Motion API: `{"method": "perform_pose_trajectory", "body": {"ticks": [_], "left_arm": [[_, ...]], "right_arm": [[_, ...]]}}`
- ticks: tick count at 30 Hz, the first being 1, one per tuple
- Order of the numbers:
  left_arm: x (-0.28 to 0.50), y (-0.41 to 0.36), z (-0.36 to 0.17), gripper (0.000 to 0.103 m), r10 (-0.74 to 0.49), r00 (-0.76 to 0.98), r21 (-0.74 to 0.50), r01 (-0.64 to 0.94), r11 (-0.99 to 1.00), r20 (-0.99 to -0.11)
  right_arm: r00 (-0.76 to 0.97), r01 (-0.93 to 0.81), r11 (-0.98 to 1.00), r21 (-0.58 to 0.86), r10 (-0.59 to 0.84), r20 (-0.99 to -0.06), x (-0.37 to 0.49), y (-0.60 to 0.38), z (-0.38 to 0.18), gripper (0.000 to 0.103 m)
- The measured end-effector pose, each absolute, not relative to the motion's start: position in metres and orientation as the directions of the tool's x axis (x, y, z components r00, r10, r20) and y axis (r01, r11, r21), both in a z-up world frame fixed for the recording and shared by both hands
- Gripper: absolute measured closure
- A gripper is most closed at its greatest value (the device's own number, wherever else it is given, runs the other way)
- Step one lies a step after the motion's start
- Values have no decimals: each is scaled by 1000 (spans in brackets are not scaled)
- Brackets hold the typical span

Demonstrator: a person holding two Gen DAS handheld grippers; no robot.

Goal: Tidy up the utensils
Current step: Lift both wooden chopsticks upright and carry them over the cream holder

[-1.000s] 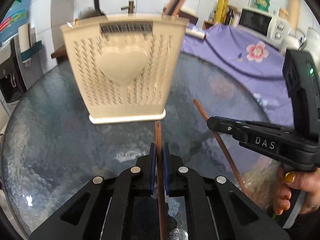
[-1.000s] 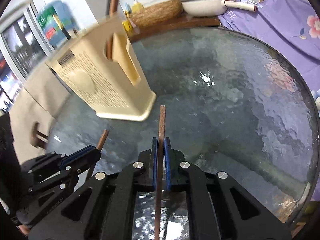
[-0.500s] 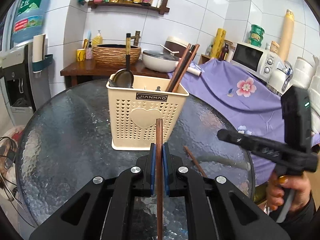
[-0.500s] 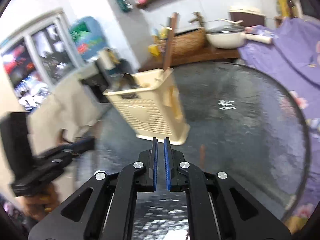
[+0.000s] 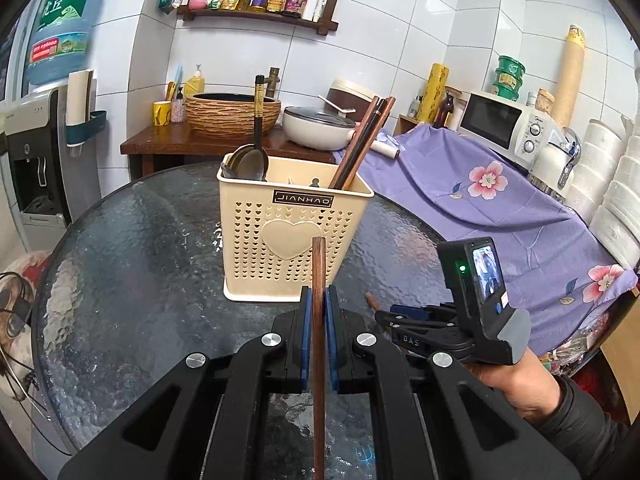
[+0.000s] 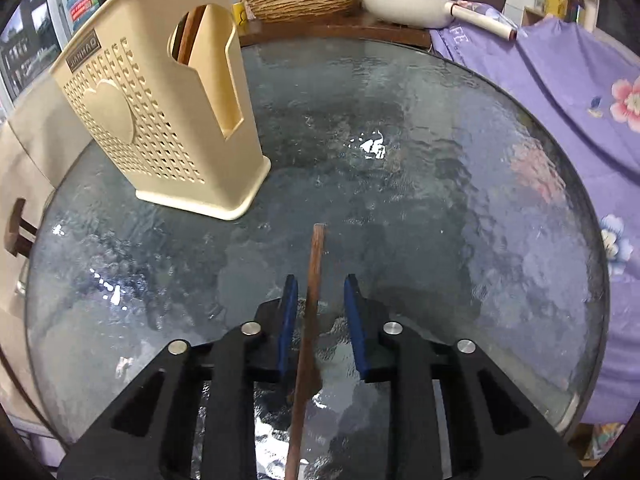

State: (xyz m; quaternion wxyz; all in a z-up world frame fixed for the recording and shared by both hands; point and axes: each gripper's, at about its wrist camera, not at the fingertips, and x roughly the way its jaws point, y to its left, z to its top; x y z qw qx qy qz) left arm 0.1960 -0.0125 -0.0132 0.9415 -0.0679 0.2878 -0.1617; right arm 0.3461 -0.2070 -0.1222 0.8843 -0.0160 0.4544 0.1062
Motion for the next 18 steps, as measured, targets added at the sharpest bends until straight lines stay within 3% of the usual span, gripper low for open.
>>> {"method": "perform_pose_trajectory", "body": {"ticks": [2,9,18], "left_arm": [[196,-12,-13,96,-345,781,-223,266,938,-520],[193,-10,-11,96,-346,787,-221,269,938,-511],[182,-6,4,96,-357,805,-220,284,933,-475]], "right_arm": [[561,-217,974,61,175,-809,347,-204,-123,94],[589,-241,962,129,251,-769,325,-201,-111,95],[693,-382,884,270,468,-548,265,-210,-18,96]]}}
